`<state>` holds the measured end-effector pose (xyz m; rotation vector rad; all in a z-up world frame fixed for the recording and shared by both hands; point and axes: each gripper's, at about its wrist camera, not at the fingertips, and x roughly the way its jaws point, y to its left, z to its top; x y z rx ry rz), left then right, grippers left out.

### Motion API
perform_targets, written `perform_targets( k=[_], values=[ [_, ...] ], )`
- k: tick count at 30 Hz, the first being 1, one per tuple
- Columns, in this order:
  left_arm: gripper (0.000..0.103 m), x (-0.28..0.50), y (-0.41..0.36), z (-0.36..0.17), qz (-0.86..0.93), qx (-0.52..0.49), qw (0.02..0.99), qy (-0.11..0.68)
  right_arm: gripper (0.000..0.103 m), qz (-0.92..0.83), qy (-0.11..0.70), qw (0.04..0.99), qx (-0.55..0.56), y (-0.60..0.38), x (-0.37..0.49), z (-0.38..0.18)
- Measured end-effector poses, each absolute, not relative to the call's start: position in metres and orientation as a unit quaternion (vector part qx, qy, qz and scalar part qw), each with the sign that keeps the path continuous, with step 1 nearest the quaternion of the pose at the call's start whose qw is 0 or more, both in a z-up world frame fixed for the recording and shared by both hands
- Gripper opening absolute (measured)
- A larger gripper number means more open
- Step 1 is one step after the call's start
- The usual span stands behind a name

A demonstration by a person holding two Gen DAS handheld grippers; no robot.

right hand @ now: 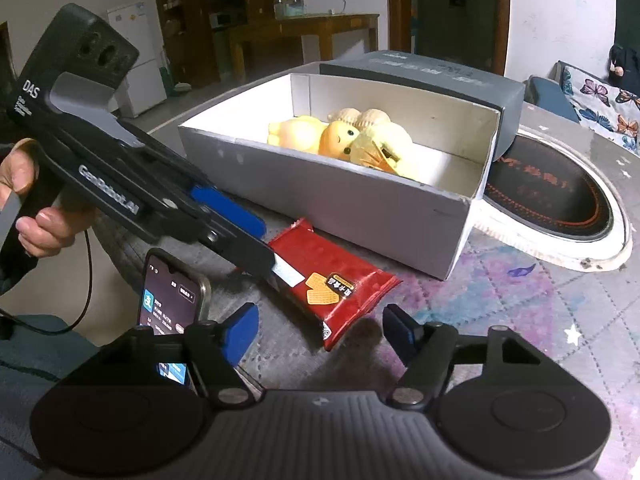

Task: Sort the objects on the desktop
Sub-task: 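Lower the peanut toy into the box and open the left gripper, then grasp the red snack packet with the left gripper, then carry the red packet with the left gripper down into the box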

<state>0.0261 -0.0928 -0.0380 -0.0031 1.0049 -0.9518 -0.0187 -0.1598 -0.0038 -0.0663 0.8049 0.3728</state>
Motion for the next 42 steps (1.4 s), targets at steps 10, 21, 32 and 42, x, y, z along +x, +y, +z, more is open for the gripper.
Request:
perform_targets(
  k=[10, 21, 32, 42],
  values=[
    [0.049, 0.02, -0.101, -0.034, -0.449, 0.006, 0.766, 0.459, 0.062, 0.185, 0.396, 0.899, -0.024, -0.153, -0.016, -0.007],
    [0.049, 0.012, -0.092, -0.004, -0.449, -0.002, 0.781, 0.434, 0.062, 0.19, 0.371, 0.908, -0.035, -0.15, -0.021, 0.022],
    [0.049, 0.014, -0.084, 0.024, -0.436, -0.016, 0.8, 0.412, 0.062, 0.196, 0.351, 0.915, -0.049, -0.145, -0.016, 0.045],
    [0.049, 0.051, -0.082, 0.055, -0.404, -0.034, 0.833, 0.377, 0.062, 0.196, 0.316, 0.926, -0.069, -0.141, 0.014, 0.072]
  ],
)
